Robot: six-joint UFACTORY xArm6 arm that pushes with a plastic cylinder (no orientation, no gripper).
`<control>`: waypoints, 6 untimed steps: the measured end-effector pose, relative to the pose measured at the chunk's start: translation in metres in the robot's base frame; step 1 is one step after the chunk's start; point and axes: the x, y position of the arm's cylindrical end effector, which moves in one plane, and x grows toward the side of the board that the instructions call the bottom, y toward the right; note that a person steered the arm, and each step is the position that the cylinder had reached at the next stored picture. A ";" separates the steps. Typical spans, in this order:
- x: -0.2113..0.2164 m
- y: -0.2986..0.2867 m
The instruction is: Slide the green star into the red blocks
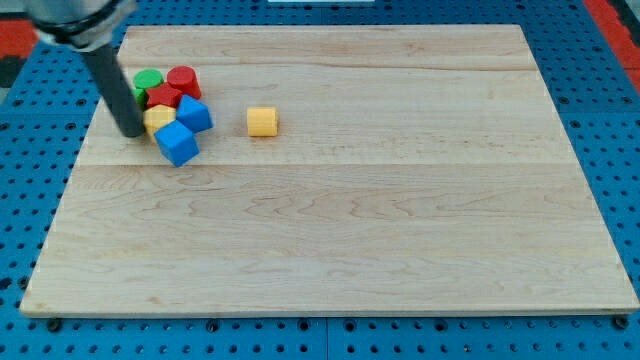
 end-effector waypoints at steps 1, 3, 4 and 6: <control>0.039 -0.030; 0.046 -0.092; -0.002 -0.092; -0.040 -0.042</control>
